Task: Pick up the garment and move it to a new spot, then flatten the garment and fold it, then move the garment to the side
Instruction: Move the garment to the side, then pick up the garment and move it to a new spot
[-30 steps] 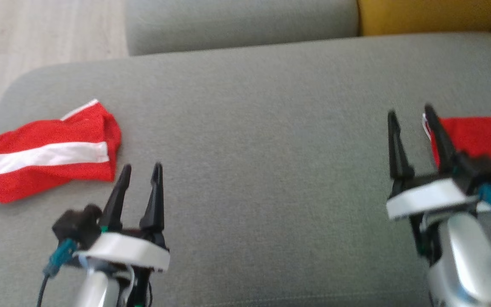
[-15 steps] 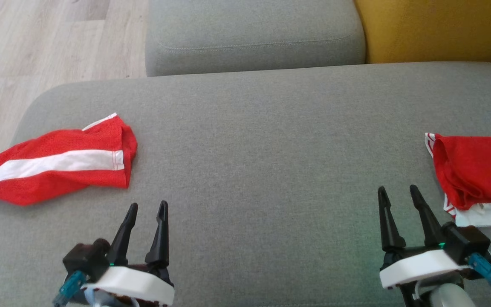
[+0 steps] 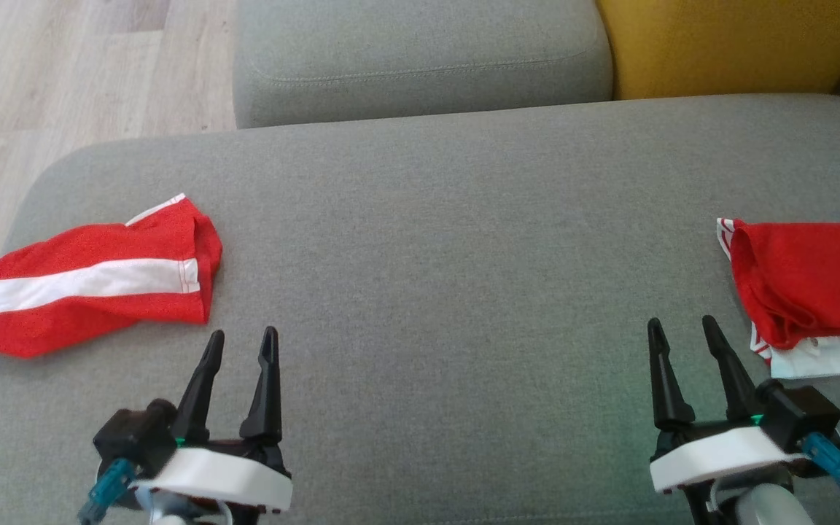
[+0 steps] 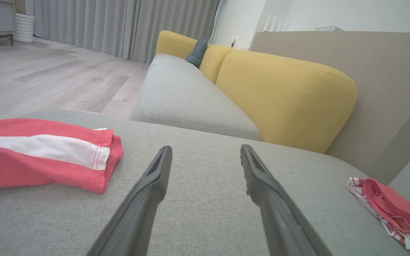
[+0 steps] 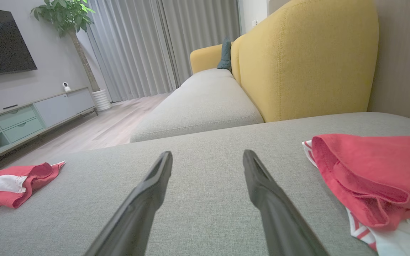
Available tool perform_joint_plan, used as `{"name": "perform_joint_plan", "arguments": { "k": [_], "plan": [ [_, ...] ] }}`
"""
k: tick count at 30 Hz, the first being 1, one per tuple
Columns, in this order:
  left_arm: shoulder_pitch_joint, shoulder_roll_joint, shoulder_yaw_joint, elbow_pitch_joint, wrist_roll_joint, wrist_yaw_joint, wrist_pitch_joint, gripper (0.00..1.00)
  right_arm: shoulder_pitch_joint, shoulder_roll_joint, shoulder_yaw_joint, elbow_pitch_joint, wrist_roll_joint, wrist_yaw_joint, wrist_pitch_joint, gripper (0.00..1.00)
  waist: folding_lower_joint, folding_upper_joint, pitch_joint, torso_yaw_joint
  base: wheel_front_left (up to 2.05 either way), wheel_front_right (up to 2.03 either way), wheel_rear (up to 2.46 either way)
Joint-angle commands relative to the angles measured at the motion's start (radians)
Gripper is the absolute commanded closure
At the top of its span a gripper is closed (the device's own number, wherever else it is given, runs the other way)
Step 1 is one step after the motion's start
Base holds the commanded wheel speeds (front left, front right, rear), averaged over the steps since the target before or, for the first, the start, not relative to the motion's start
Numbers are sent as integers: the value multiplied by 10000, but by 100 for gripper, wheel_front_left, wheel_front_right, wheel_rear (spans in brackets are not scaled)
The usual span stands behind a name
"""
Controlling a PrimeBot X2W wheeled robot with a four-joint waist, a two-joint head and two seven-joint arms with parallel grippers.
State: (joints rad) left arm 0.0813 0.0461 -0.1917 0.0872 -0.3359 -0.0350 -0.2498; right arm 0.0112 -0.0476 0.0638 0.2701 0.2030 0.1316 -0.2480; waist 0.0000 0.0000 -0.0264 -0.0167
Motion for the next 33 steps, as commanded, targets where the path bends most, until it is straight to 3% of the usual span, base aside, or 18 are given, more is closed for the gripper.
{"name": "perform_joint_plan", "arguments": {
  "k": [1,20,25,33],
  "plan": [
    [-321,41,336,-402,83,39,-120,0,-436,-27,282,-315,65,-9,-132,0,0,0,11,-8,0,0,0],
    [-391,41,284,-352,-76,-7,-120,0,-412,-26,364,-365,399,-9,-136,0,0,0,-24,178,0,0,0],
    [-383,41,405,-348,-38,-54,-120,0,-351,-26,614,-314,567,-9,-137,0,0,0,-82,761,0,0,0],
    [-354,41,481,-373,17,-110,-120,0,-206,-26,1078,-228,718,-9,-137,0,0,0,-285,2282,0,0,0]
  ]
}}
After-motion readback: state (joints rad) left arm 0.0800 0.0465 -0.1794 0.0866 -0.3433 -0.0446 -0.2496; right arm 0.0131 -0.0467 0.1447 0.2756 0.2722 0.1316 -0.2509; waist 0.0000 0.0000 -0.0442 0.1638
